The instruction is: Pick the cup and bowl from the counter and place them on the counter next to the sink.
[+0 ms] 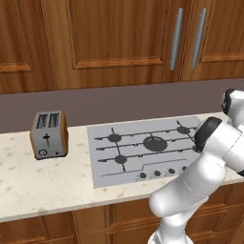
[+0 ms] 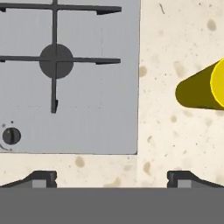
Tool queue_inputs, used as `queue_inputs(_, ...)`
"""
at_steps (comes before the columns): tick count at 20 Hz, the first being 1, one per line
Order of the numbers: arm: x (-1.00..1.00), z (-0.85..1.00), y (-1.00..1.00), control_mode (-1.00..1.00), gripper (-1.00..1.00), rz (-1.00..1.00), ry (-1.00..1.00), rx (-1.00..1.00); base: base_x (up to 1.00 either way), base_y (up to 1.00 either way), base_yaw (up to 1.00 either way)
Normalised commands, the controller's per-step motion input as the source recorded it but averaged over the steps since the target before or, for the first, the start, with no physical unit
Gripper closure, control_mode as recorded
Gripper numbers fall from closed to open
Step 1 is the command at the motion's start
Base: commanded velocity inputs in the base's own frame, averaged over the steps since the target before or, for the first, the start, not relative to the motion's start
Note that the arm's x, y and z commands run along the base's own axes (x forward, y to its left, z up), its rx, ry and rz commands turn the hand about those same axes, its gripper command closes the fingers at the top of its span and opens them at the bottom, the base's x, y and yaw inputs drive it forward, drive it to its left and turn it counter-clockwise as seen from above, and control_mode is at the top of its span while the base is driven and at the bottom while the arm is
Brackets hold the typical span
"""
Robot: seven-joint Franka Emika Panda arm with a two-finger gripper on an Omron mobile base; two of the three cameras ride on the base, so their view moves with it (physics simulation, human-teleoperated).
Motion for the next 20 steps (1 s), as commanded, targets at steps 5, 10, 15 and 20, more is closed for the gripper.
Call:
queue_inputs(5, 0.0, 0.0, -0.48, -1.0, -1.0, 0.12, 0.0, 0.13, 0.0, 0.0, 0.0)
queue_inputs(10, 0.01, 0.0, -0.37, -1.0, -1.0, 0.13, 0.0, 0.09, 0.0, 0.0, 0.0)
queue_inputs(15, 0.15, 0.01, -0.26, -1.0, -1.0, 0.1, 0.0, 0.04, 0.0, 0.0, 0.0)
queue_inputs(20, 0.1, 0.05, -0.24, -1.0, -1.0, 0.09, 0.0, 0.05, 0.0, 0.0, 0.0)
